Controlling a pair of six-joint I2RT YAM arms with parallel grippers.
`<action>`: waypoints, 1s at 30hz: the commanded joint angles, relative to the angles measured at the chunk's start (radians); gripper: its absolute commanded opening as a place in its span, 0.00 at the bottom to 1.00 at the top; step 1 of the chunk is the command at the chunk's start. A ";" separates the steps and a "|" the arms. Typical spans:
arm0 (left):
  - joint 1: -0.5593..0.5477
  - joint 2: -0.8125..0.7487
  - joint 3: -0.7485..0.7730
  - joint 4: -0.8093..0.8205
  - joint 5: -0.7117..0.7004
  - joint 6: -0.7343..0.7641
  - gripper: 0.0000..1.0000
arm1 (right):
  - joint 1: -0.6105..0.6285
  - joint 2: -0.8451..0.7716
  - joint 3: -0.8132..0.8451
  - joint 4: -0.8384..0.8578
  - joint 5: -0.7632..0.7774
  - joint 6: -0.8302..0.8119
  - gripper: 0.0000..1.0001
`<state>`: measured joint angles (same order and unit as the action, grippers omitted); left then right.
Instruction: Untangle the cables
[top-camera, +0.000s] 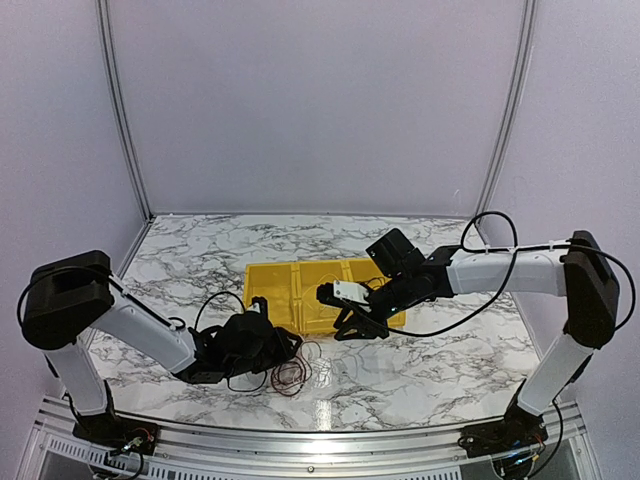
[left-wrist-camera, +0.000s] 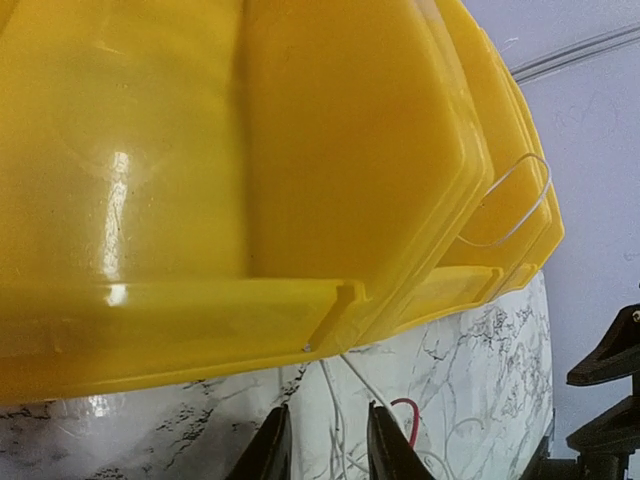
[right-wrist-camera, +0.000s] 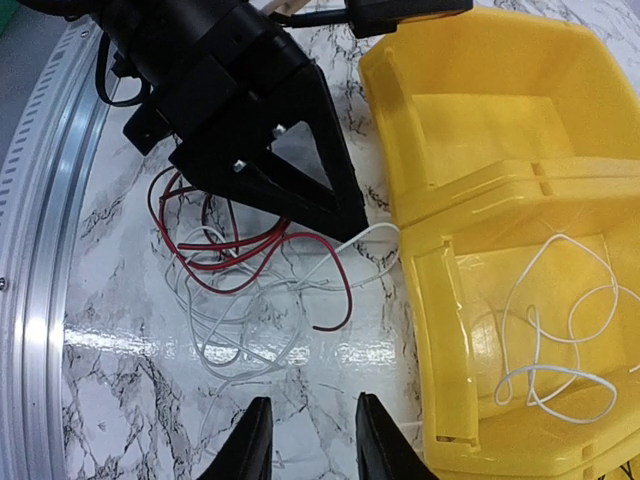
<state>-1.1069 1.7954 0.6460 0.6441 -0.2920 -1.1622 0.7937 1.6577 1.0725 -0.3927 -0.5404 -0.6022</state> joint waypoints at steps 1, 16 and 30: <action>0.005 -0.061 -0.019 0.016 -0.037 -0.014 0.28 | 0.005 -0.029 0.001 0.008 0.003 -0.011 0.30; 0.005 -0.014 0.048 0.006 0.002 -0.006 0.29 | 0.006 -0.013 0.007 -0.001 0.004 -0.017 0.28; 0.005 0.022 0.046 -0.003 0.017 -0.051 0.12 | 0.006 -0.013 0.009 -0.008 0.003 -0.019 0.27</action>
<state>-1.1069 1.8130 0.6987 0.6491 -0.2703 -1.2106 0.7937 1.6554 1.0725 -0.3943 -0.5392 -0.6075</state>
